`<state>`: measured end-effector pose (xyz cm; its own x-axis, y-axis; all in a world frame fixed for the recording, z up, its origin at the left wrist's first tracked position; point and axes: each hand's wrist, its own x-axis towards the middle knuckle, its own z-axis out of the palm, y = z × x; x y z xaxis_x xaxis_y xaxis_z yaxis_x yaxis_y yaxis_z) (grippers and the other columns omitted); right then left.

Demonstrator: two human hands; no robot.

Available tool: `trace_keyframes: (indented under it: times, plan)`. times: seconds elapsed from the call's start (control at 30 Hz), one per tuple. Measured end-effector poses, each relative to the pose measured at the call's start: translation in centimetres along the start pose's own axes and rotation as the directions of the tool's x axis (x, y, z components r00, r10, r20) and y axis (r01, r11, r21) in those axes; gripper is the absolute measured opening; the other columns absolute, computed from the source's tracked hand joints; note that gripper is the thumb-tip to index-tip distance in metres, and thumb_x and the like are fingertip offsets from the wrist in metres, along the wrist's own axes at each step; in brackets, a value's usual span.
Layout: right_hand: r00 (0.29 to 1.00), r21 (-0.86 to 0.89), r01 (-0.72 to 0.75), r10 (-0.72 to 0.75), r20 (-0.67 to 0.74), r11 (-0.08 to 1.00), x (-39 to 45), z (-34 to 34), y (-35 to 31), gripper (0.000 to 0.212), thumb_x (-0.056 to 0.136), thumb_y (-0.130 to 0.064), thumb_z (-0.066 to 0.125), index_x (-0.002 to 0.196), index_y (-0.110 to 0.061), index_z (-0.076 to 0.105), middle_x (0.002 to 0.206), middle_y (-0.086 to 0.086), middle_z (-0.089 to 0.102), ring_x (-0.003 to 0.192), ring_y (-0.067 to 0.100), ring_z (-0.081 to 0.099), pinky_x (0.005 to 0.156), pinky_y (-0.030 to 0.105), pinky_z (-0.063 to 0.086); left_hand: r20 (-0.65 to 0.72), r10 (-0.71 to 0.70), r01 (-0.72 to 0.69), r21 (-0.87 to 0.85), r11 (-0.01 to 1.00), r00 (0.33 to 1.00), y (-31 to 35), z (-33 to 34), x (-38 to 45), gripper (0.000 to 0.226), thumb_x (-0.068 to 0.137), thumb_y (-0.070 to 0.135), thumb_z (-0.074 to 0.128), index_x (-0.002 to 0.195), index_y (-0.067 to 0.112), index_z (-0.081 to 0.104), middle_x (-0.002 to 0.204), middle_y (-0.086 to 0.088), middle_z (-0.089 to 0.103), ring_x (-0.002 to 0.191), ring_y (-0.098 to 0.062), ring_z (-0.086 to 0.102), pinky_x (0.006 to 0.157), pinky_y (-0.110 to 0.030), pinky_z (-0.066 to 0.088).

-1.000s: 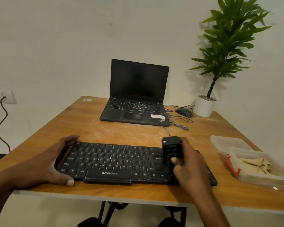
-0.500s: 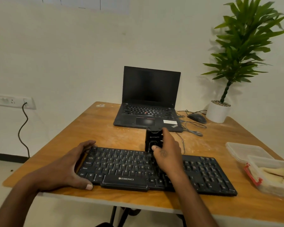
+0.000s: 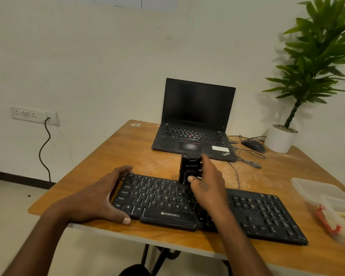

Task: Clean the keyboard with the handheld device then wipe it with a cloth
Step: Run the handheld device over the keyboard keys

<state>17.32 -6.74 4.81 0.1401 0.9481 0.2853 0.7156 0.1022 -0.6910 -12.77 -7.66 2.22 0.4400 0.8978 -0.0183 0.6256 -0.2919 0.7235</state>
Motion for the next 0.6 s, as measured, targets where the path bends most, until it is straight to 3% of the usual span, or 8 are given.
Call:
trace_keyframes:
  times: [0.07,0.13,0.33,0.47,0.6]
  plan:
    - [0.999,-0.002,-0.035,0.035,-0.035,0.999,0.1,-0.6,0.3,0.055,0.090,-0.008,0.070,0.137,-0.024,0.048,0.121,-0.002,0.067,0.108,0.020,0.065,0.062,0.015,0.040,-0.001,-0.002,0.002,0.014,1.000,1.000,0.0,0.0,0.1,0.128,0.054,0.060,0.096,0.146,0.066,0.007,0.149,0.030,0.030,0.131,0.006,0.043,0.103,-0.020,0.046]
    - [0.998,0.012,-0.038,0.038,-0.057,0.999,0.1,-0.7,0.3,0.053,0.089,-0.007,0.071,0.135,-0.024,0.049,0.121,-0.002,0.068,0.108,0.019,0.065,0.059,0.011,0.034,-0.005,-0.001,0.001,0.009,1.000,1.000,-0.2,0.0,0.1,0.129,0.054,0.060,0.096,0.146,0.065,0.007,0.149,0.031,0.029,0.131,0.007,0.042,0.105,-0.020,0.045]
    - [0.998,0.015,0.062,-0.063,0.023,0.998,0.1,2.7,-1.8,0.046,0.089,-0.007,0.070,0.128,-0.024,0.052,0.113,-0.003,0.070,0.101,0.019,0.068,0.058,0.016,0.042,0.007,-0.003,0.003,0.010,1.000,1.000,0.0,-0.1,0.1,0.131,0.053,0.059,0.097,0.148,0.063,0.006,0.149,0.029,0.030,0.132,0.004,0.042,0.110,-0.026,0.044]
    - [0.998,0.079,0.051,-0.054,0.030,0.996,0.4,2.9,-2.3,0.053,0.089,-0.007,0.071,0.134,-0.025,0.051,0.115,-0.005,0.069,0.100,0.015,0.066,0.062,0.013,0.040,0.000,0.000,0.000,0.018,1.000,1.000,0.0,0.0,0.0,0.132,0.053,0.061,0.096,0.149,0.062,0.004,0.149,0.029,0.029,0.134,0.004,0.039,0.113,-0.028,0.043]
    - [0.995,0.059,0.063,-0.067,0.071,0.996,0.2,3.9,-3.7,0.050,0.090,-0.007,0.069,0.133,-0.023,0.049,0.107,-0.007,0.067,0.088,0.012,0.064,0.054,0.010,0.036,-0.003,0.012,-0.012,0.013,1.000,1.000,-0.3,-0.1,0.2,0.134,0.054,0.061,0.096,0.150,0.059,0.003,0.152,0.028,0.029,0.136,0.005,0.038,0.115,-0.029,0.041]
